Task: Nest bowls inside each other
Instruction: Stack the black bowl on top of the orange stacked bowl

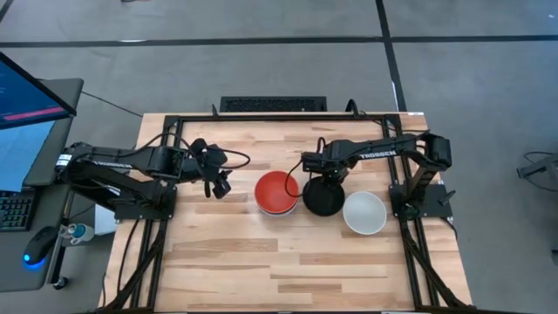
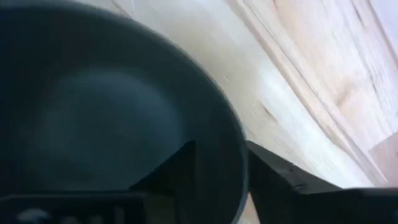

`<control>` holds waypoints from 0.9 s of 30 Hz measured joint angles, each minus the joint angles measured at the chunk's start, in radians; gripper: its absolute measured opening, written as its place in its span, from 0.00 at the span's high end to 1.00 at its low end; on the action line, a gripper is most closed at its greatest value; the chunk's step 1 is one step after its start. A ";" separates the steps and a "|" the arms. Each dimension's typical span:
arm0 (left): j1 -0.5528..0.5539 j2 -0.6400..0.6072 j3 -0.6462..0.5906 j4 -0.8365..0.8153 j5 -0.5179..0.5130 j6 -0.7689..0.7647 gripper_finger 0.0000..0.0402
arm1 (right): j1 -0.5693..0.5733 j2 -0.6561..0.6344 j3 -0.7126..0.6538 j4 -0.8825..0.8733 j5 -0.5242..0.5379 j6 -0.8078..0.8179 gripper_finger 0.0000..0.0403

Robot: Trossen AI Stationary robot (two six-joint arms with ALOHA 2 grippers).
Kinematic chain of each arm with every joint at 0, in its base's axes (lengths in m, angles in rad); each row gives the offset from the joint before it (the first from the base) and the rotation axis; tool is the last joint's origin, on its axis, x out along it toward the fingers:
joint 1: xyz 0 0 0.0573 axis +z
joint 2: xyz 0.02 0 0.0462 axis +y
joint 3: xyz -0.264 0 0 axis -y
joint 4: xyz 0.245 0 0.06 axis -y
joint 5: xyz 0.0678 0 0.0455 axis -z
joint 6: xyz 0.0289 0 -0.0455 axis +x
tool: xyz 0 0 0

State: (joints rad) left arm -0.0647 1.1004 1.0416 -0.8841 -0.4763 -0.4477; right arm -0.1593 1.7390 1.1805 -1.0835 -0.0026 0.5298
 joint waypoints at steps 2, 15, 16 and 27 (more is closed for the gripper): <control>0.000 0.000 0.000 0.000 0.000 0.000 0.55 | 0.000 0.000 0.000 0.013 0.000 -0.003 0.70; 0.000 0.000 0.000 0.000 0.008 -0.006 0.55 | -0.019 -0.060 0.105 -0.191 -0.074 -0.049 0.97; 0.000 0.000 0.000 0.000 0.008 -0.006 0.55 | -0.018 -0.082 0.140 -0.222 -0.074 -0.054 0.97; 0.000 0.000 0.000 -0.024 -0.004 0.032 0.55 | -0.026 -0.075 0.603 -0.285 -0.046 -0.007 0.97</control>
State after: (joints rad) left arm -0.0647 1.1000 1.0416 -0.9079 -0.4801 -0.4157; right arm -0.1852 1.6641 1.7832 -1.3686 -0.0485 0.5227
